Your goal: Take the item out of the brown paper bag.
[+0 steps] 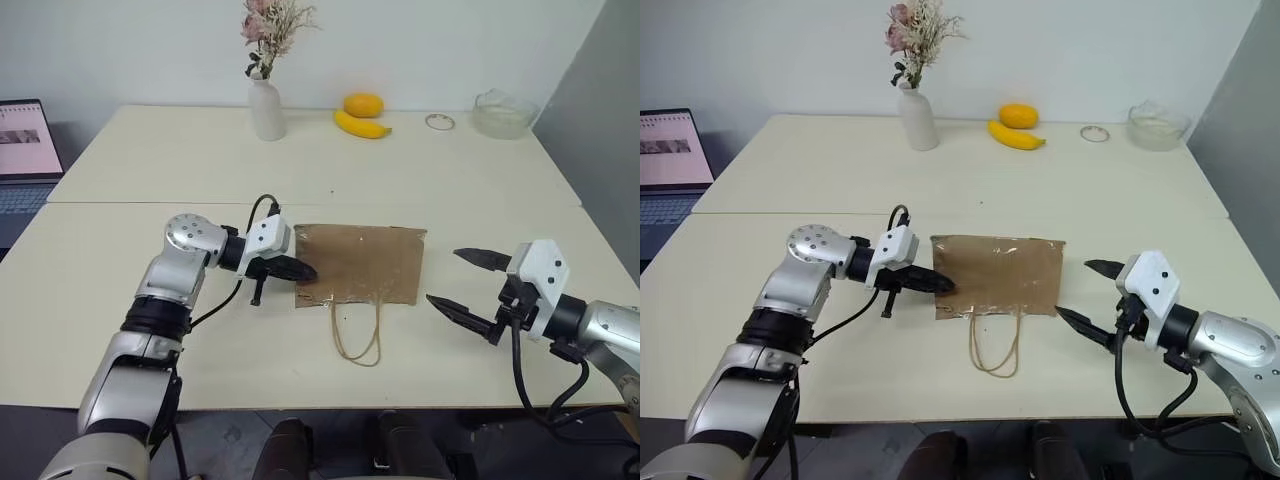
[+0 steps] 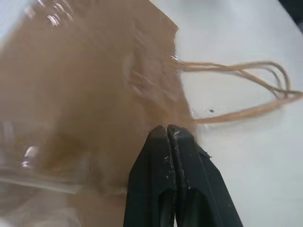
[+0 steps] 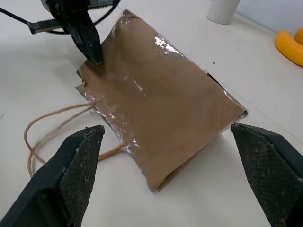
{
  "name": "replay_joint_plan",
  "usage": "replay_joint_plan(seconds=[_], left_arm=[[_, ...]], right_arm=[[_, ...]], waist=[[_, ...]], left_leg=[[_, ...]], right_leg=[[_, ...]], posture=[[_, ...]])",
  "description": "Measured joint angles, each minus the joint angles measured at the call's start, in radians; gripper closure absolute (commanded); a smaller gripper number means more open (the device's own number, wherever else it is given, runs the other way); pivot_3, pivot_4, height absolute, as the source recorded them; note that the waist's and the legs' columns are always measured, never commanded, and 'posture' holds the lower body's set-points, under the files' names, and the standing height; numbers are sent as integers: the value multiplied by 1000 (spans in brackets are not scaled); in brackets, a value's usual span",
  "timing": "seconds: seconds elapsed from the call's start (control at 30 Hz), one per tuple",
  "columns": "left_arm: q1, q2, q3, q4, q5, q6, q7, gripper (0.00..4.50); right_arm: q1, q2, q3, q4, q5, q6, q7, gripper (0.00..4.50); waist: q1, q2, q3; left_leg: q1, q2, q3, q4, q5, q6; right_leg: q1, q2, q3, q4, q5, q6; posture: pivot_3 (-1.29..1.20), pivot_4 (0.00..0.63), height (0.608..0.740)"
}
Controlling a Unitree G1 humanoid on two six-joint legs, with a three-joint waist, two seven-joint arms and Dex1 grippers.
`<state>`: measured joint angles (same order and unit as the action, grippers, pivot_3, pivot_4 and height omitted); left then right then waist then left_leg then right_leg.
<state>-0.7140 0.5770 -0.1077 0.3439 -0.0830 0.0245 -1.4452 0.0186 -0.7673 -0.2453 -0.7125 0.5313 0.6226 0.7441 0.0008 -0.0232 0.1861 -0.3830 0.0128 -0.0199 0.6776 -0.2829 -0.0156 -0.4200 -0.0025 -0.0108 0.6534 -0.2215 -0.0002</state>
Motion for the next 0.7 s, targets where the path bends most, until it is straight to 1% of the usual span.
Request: replay_joint_plan(seconds=[0.07, 0.13, 0.17, 0.27, 0.33, 0.47, 0.57, 0.7], left_arm=[[17, 23, 32, -85, -8, -2, 57, 3866], [88, 52, 71, -227, -46, 37, 92, 3254], [116, 55, 76, -270, -61, 50, 103, 2969], [242, 62, 61, -400, -72, 24, 127, 1968], [304, 62, 25, -440, -69, -20, 127, 1347], [349, 75, -38, -438, -19, -162, 130, 1347], [354, 73, -73, -384, 32, -259, 165, 1347], [328, 42, -147, -283, 100, -383, 199, 1347]], right_arm=[[9, -1, 0, -5, 0, -2, 2, 0], [32, -1, 2, -15, 1, -1, -1, 0], [39, -1, 4, -18, 1, -1, -2, 0], [43, -3, 33, -33, 1, 0, 0, 0], [49, -13, 56, -39, 2, 4, 6, 0], [73, -28, 74, -63, 3, 11, 19, 0], [90, -29, 82, -73, 3, 11, 17, 0], [103, -29, 97, -77, 0, 11, 14, 0]], waist=[[-1, 0, 0], [-5, 1, 0], [-6, 1, 0], [-7, 1, 0], [-4, 1, 0], [1, 0, -1], [0, 0, -1], [1, 0, -1]], left_leg=[[1, 0, 0, 0, 0, 0], [1, 1, -1, -1, 0, 0], [1, 1, -1, -1, 0, 0], [1, 1, -1, -1, 0, 0], [2, 0, -2, -1, 0, 0], [2, 0, -1, 0, 0, 0], [1, 0, -1, 0, 0, 0], [1, -1, -1, 0, 0, 0]], right_leg=[[0, 0, 1, 0, 0, 0], [0, 0, 3, 0, 0, 0], [0, 0, 3, 0, 0, 0], [0, 0, 3, -1, 0, 0], [0, 0, 3, 0, 0, 0], [1, 0, 1, 0, 0, 0], [1, 0, 2, -1, 0, 0], [1, 0, 1, -2, 0, 0]], posture=[[0, 150, 740], [0, 150, 740], [0, 150, 740], [0, 150, 740], [0, 150, 740], [0, 150, 740], [0, 150, 740], [0, 150, 740]])
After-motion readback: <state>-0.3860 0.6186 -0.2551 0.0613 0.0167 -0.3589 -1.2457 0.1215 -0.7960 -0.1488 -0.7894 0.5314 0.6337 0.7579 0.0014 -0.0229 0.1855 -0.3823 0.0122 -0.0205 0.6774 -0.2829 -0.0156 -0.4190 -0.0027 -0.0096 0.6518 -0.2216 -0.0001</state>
